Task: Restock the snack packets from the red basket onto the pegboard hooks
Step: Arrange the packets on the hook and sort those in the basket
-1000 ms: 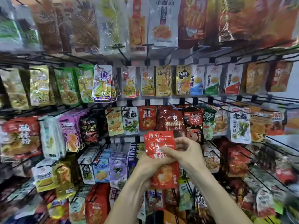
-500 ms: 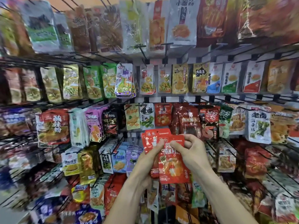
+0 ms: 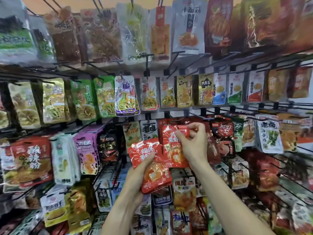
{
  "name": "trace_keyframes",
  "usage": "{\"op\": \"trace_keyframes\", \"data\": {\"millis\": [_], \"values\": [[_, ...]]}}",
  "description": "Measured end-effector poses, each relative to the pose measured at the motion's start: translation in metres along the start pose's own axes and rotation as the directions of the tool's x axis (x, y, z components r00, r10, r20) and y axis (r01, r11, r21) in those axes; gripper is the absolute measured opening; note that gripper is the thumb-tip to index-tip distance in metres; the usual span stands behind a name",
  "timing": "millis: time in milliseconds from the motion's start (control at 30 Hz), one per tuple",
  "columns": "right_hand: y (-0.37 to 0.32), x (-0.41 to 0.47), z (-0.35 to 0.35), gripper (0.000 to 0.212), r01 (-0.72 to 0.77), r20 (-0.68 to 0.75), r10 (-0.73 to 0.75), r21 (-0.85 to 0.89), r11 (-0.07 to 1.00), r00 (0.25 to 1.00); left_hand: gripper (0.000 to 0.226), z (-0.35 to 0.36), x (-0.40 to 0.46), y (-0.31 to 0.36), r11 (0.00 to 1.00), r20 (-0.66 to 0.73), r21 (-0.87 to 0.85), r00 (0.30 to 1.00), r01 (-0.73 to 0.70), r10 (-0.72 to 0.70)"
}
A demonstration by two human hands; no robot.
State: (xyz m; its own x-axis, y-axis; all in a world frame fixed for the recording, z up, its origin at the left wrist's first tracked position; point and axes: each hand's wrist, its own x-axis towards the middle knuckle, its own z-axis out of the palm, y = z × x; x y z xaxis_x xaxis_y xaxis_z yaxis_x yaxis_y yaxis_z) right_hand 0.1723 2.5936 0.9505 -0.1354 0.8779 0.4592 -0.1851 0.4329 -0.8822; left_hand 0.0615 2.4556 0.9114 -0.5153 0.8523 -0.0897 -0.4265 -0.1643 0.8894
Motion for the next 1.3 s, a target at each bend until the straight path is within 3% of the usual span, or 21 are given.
{"op": "trace_keyframes", "data": {"millis": [200,500,633,800,1000,1100,1200,1300], "values": [[0.008,0.015,0.007,0.023,0.024,-0.027,-0.028,-0.143,0.989,0.999,0.048,-0.006,0.004,0.005,0.999,0.008,0.032,1.0,-0.025,0.025],[0.012,0.03,0.016,0.03,0.055,-0.017,-0.064,-0.332,0.942,0.998,0.046,0.006,0.004,0.006,0.999,-0.001,0.017,0.999,-0.05,0.05],[0.023,0.047,0.035,0.025,0.098,-0.025,-0.125,-0.483,0.87,0.992,0.05,0.009,0.011,0.006,0.998,-0.032,0.031,0.997,-0.062,0.063],[0.038,0.076,0.065,0.025,0.073,-0.005,-0.098,-0.628,0.774,0.995,0.057,0.003,0.023,0.006,0.997,-0.083,0.034,0.994,-0.068,0.071],[0.045,0.069,0.061,0.022,0.01,0.031,0.007,-0.51,0.86,0.999,0.072,-0.003,0.028,0.0,0.994,-0.078,0.07,0.993,-0.088,0.094],[0.02,0.023,0.033,0.035,0.005,0.013,-0.002,-0.276,0.961,1.0,0.07,0.0,0.028,-0.005,0.994,-0.044,0.072,0.995,-0.084,0.087],[0.003,-0.016,0.01,0.025,-0.083,0.055,0.087,-0.076,0.994,0.995,0.068,0.008,0.026,-0.01,0.992,-0.017,0.096,0.997,-0.076,0.078],[0.005,-0.022,0.004,0.058,-0.266,0.193,0.284,-0.114,0.957,0.939,0.073,0.015,0.028,-0.016,0.987,0.001,0.144,0.997,-0.073,0.074]]}}
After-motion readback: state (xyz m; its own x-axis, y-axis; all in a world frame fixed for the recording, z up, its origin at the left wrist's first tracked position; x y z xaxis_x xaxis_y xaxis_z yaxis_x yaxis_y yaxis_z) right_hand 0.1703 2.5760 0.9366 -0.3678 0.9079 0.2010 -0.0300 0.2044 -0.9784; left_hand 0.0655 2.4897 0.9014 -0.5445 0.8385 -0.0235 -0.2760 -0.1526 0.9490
